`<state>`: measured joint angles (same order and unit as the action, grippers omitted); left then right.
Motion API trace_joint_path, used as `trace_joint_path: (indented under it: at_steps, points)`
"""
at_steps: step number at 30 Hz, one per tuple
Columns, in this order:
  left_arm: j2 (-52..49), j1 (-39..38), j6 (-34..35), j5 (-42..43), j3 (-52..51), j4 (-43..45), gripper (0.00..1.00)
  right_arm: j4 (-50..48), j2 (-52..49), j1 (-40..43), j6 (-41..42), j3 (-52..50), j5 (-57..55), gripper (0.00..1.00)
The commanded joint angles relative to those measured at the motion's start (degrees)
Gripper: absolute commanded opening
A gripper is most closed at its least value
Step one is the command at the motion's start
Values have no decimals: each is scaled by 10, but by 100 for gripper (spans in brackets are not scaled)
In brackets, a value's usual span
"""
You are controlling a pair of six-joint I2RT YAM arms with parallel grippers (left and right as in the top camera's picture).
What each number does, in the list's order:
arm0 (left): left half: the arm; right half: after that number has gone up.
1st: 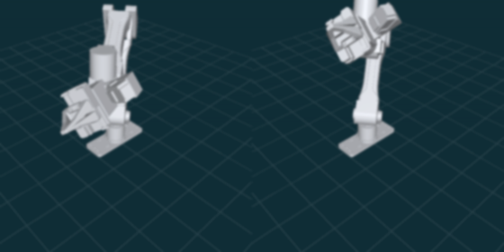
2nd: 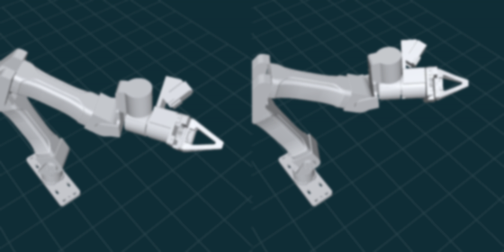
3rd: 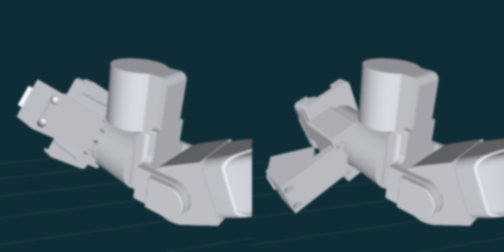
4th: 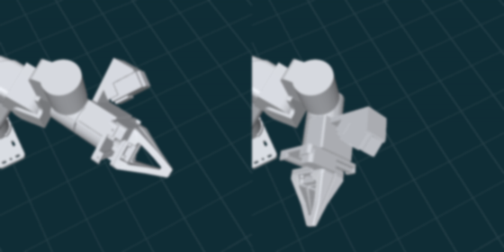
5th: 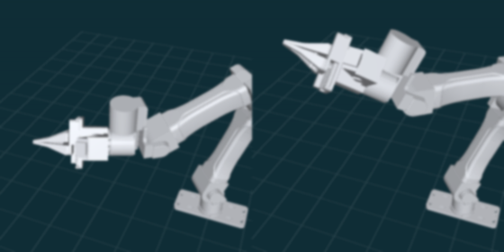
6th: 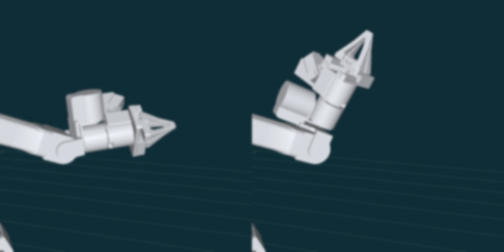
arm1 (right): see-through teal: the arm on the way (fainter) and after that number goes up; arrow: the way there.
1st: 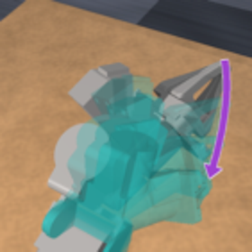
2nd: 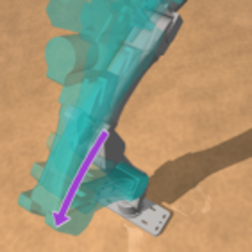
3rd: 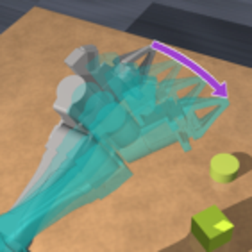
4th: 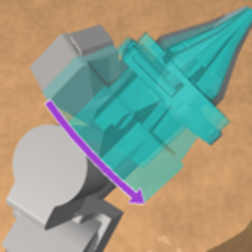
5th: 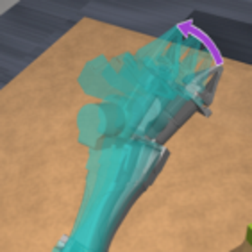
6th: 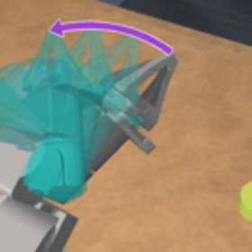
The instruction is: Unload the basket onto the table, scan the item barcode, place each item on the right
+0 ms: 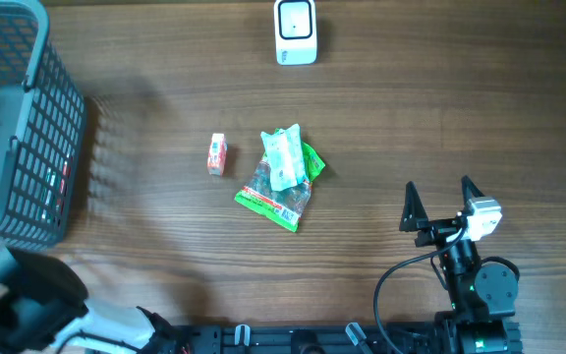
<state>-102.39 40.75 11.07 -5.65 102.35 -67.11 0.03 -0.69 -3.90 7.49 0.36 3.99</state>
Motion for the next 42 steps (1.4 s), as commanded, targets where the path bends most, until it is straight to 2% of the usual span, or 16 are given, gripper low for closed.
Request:
trace_joint_path:
  at_steps: [1,4,8,21,26,29,32,36,42]
  points:
    - [-61,8,-93,70,-60,2,100,-2,1,3,0,-1,-6,100]
    - [-99,8,-141,118,-85,8,100,-2,1,3,0,-1,-6,100]
    - [-136,7,-184,125,-90,2,100,-2,1,3,0,-1,-6,100]
    - [-153,8,-184,111,-175,106,100,-2,1,3,0,-1,-6,100]
    - [-153,9,-183,54,-180,126,98,-2,1,3,0,-1,-6,100]
    - [-153,21,-142,11,-180,138,96,-2,1,3,0,-1,-6,100]
    - [-153,42,-113,4,-180,143,95,-2,1,3,0,-1,-6,100]
    - [-153,72,-104,54,-153,147,96,-2,1,3,0,-1,-6,100]
    - [-150,70,-104,89,-40,83,100,-2,1,3,0,-1,-6,100]
